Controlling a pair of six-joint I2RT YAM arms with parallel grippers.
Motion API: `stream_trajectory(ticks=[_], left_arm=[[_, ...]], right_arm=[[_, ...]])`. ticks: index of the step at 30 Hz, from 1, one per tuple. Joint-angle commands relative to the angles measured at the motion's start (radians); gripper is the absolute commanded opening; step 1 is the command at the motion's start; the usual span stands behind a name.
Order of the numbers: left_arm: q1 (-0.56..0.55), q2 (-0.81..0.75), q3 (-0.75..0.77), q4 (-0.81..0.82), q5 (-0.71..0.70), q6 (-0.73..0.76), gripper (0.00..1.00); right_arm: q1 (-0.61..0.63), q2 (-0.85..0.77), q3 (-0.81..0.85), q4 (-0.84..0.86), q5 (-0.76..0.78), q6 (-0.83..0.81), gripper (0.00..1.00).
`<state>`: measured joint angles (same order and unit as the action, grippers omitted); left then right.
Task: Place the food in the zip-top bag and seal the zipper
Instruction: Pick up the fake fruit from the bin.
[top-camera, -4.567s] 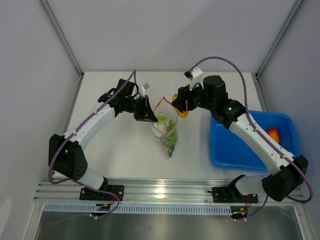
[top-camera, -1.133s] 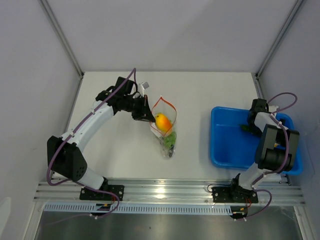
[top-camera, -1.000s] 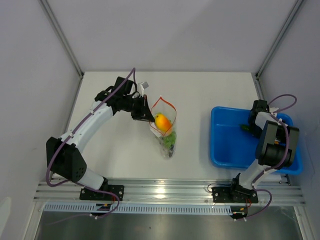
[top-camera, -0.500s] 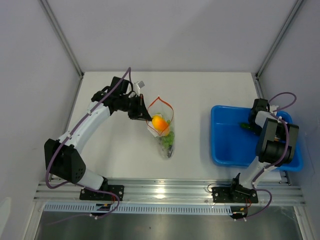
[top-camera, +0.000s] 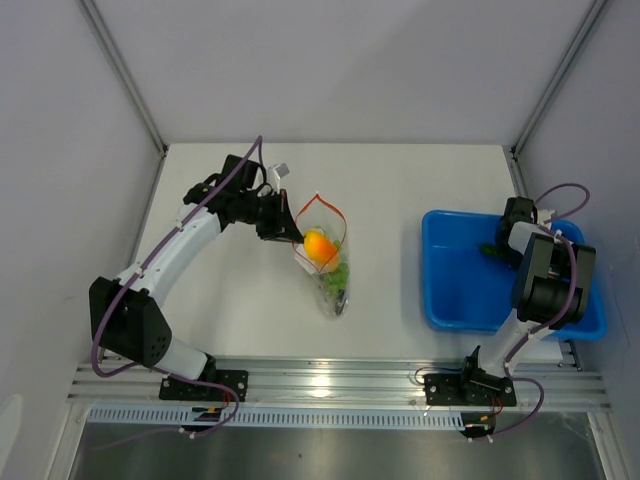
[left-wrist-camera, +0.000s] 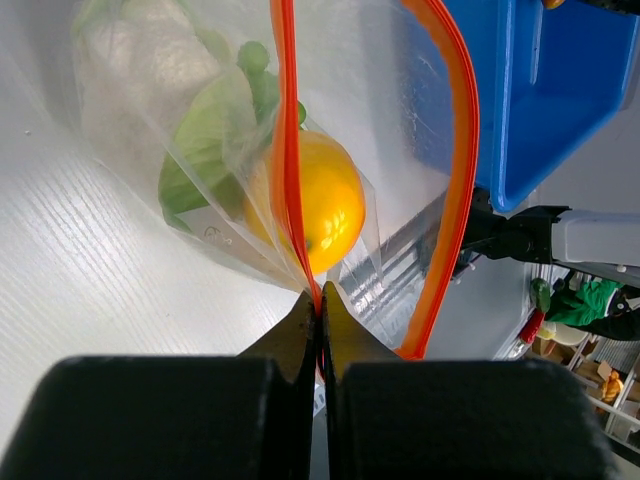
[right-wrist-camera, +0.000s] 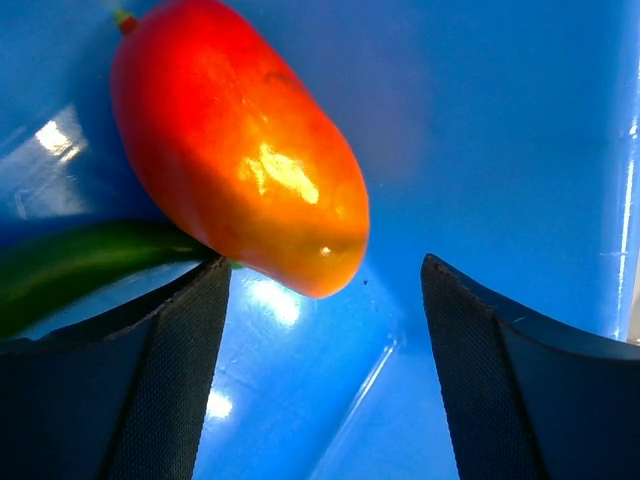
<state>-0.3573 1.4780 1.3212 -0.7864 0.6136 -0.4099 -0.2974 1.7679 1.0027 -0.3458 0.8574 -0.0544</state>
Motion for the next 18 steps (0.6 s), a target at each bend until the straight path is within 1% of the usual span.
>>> stream_trajectory(ticks=[1, 4, 8, 13, 16, 17, 18], left_arm=[[0.009, -0.030, -0.004, 0.029, 0.026, 0.002, 0.01], [0.009, -0.035, -0.008, 0.027, 0.023, 0.002, 0.01], [0.009, -0.044, -0.016, 0.027, 0.017, 0.002, 0.01], [0.009, -0.054, -0.039, 0.029, 0.009, 0.000, 0.01], [0.009, -0.059, -0.051, 0.032, 0.008, -0.004, 0.00], [0.009, -0.061, -0.054, 0.032, 0.009, -0.004, 0.01], [0.009, -0.062, -0.056, 0.033, 0.009, -0.006, 0.00]], right_arm=[[0.010, 0.047, 0.036, 0.062, 0.048, 0.005, 0.79], [0.011, 0.064, 0.060, 0.056, 0.042, 0.007, 0.79], [0.011, 0.077, 0.070, 0.064, -0.004, 0.010, 0.78], [0.006, 0.087, 0.051, 0.090, -0.044, -0.016, 0.74], [0.000, 0.090, 0.040, 0.094, -0.075, -0.018, 0.64], [0.001, 0.090, 0.036, 0.099, -0.075, -0.021, 0.59], [0.000, 0.087, 0.028, 0.108, -0.075, -0.027, 0.51]])
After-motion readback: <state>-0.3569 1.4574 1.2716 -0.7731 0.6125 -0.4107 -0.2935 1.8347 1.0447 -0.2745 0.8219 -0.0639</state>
